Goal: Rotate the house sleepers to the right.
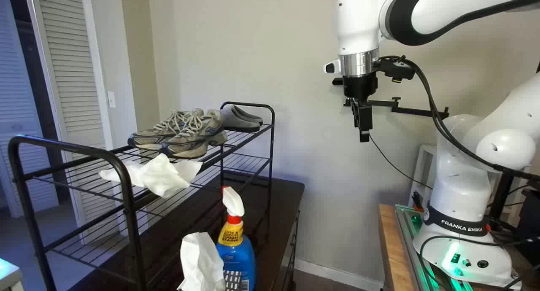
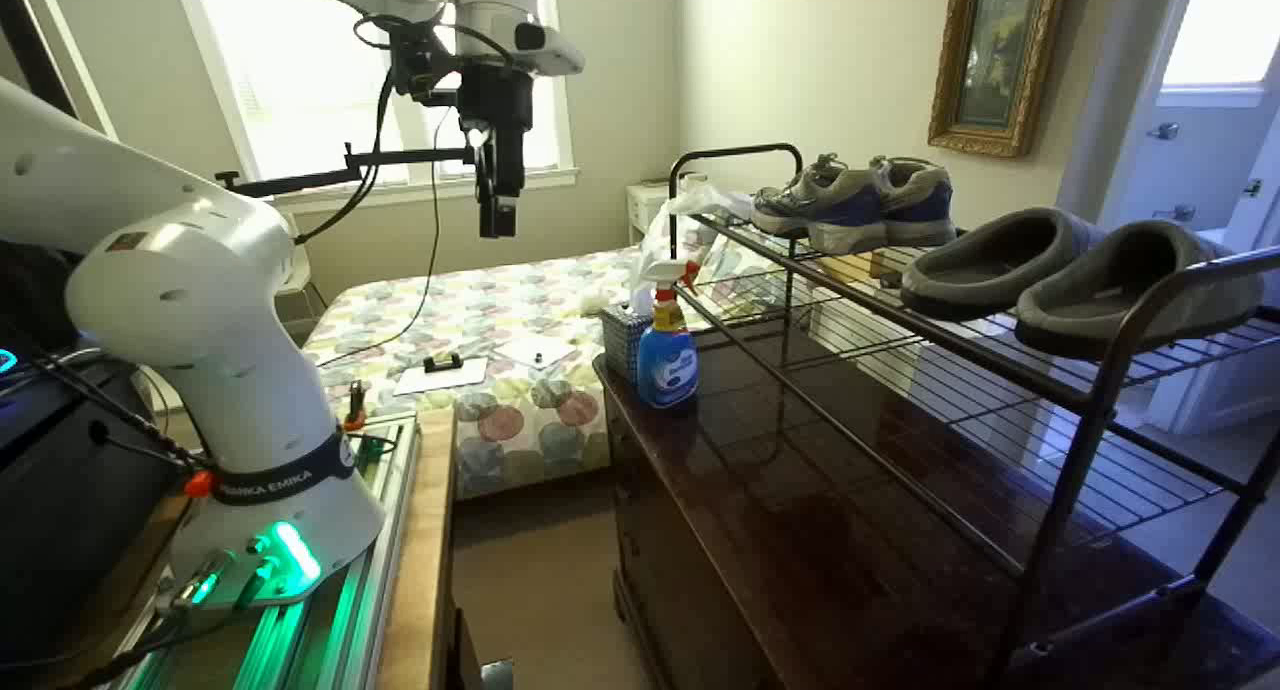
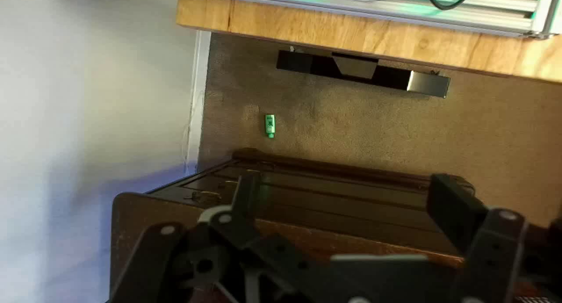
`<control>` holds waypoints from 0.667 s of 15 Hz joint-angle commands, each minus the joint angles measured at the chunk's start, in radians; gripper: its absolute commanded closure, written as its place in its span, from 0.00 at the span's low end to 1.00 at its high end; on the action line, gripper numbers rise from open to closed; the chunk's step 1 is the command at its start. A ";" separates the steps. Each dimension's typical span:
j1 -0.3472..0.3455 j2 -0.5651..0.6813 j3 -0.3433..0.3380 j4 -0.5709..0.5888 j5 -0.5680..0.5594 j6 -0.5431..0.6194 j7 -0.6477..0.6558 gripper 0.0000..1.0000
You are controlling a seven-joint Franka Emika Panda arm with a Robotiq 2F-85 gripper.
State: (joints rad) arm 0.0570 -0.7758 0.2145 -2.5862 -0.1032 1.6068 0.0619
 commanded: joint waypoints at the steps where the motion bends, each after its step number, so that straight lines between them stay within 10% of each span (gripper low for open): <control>1: 0.027 0.005 -0.021 0.002 -0.012 -0.003 0.016 0.00; 10: -0.006 0.106 -0.067 0.098 0.034 0.123 0.069 0.00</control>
State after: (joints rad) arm 0.0582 -0.7635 0.1831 -2.5759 -0.0950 1.6699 0.0986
